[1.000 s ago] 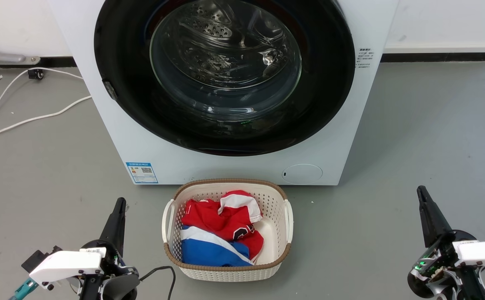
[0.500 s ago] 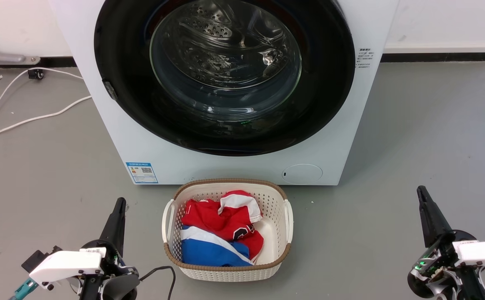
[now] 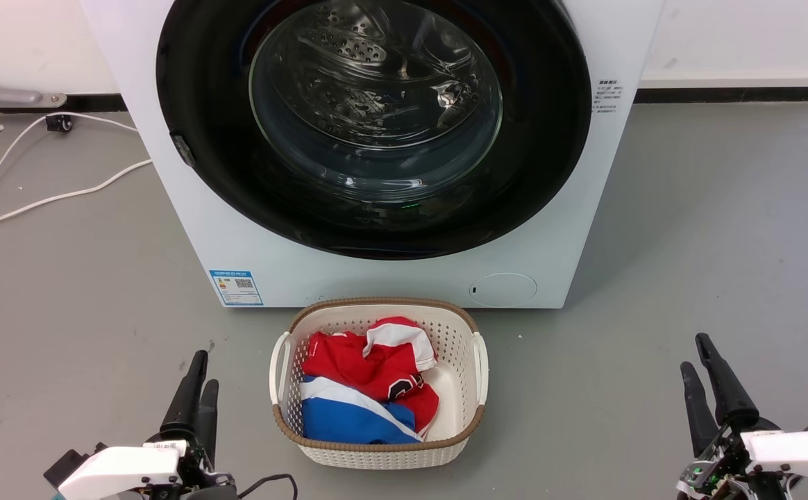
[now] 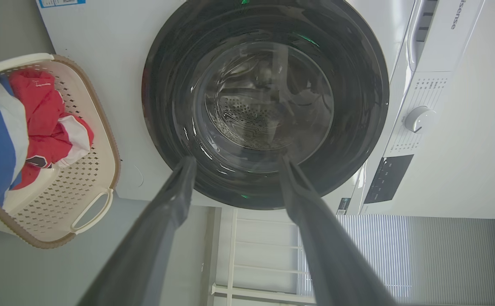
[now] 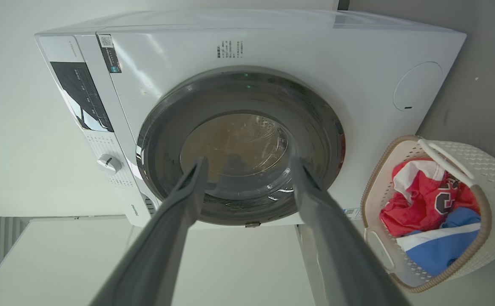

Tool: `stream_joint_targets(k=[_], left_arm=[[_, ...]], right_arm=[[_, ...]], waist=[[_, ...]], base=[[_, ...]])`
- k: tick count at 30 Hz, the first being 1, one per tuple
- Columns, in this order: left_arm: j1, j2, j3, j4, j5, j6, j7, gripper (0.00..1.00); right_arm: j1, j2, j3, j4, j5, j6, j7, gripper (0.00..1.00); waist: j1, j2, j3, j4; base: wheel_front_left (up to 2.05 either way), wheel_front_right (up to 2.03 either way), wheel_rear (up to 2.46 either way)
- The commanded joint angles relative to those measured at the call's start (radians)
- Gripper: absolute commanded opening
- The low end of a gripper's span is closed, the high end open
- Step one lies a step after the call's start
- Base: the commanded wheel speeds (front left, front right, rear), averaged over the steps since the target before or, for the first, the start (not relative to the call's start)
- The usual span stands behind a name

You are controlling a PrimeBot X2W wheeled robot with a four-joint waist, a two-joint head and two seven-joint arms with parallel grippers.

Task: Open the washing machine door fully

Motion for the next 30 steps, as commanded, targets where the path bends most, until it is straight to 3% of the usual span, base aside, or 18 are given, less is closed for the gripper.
stream_joint_targets(k=[1,15,30], left_arm=[[-0.009,0.003,0.0,-0.021,0.011,0.0,-0.01,1.0],[0.005,0.003,0.037,-0.022,0.139,0.0,-0.074,1.0],[0.017,0.004,0.091,-0.126,0.431,0.013,-0.132,1.0]], right_arm=[[-0.014,-0.001,0.004,-0.024,-0.011,0.0,-0.011,1.0],[-0.017,-0.002,-0.018,-0.003,-0.15,0.0,-0.076,1.0],[-0.025,-0.002,-0.04,-0.103,-0.533,0.0,-0.134,1.0]], waist=[[-0.0001,0.0,0.0,0.0],[-0.0001,0.0,0.0,-0.002],[-0.0001,0.0,0.005,-0.003]], base=[[0.0,0.0,0.0],[0.0,0.0,0.0],[0.0,0.0,0.0]])
